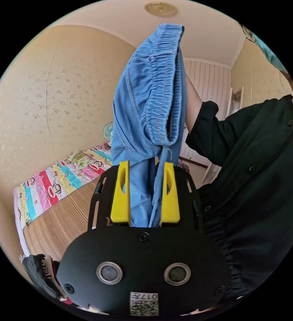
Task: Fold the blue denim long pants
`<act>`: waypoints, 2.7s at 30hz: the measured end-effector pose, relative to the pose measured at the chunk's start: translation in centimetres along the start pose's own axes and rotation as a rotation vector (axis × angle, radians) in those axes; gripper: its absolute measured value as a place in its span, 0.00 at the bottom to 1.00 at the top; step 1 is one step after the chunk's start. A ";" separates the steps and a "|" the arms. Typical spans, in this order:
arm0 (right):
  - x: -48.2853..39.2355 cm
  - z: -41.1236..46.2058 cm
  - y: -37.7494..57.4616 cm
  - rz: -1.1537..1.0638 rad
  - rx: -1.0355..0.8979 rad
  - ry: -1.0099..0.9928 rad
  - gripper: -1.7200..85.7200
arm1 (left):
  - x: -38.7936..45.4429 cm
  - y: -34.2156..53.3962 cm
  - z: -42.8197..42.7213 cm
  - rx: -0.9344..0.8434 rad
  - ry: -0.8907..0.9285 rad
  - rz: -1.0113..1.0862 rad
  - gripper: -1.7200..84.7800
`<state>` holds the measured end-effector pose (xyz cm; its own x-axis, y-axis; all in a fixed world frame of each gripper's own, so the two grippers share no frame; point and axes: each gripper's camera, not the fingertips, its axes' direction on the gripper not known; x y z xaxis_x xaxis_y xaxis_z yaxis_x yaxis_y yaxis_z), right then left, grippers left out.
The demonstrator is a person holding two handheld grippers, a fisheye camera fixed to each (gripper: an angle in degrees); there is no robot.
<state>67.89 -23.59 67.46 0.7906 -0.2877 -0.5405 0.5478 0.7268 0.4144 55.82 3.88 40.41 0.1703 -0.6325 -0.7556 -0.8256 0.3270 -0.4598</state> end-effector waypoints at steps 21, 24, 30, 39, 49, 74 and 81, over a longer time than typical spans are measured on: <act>-1.1 -4.0 2.3 0.061 -0.193 0.627 0.03 | -10.3 -8.2 -13.1 0.580 -0.116 -0.246 0.05; -2.6 -3.4 4.5 0.024 -0.288 0.727 0.02 | -9.0 -10.0 -13.6 0.644 -0.136 -0.162 0.05; -4.4 -1.8 9.3 -0.086 -0.449 0.888 0.02 | -6.5 -14.0 -12.5 0.747 -0.099 -0.086 0.04; -6.3 0.7 19.8 -0.186 -0.562 0.831 0.04 | -2.4 -19.2 -7.5 0.714 -0.222 -0.051 0.04; -9.8 15.4 31.7 -0.334 -0.846 0.915 0.14 | 0.9 -23.9 -2.2 0.639 -0.437 -0.066 0.05; -21.2 23.3 45.3 -0.747 -0.863 1.411 0.19 | 0.5 -34.6 12.2 0.371 -0.326 -0.058 0.05; -20.5 28.7 48.3 -0.970 -0.951 1.554 0.20 | -0.1 -35.7 14.3 0.390 -0.312 -0.095 0.06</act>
<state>85.98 -0.50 119.52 -0.7280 -0.4117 -0.5482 -0.1326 0.8690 -0.4766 92.98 2.33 50.27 0.4366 -0.4523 -0.7777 -0.5462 0.5536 -0.6287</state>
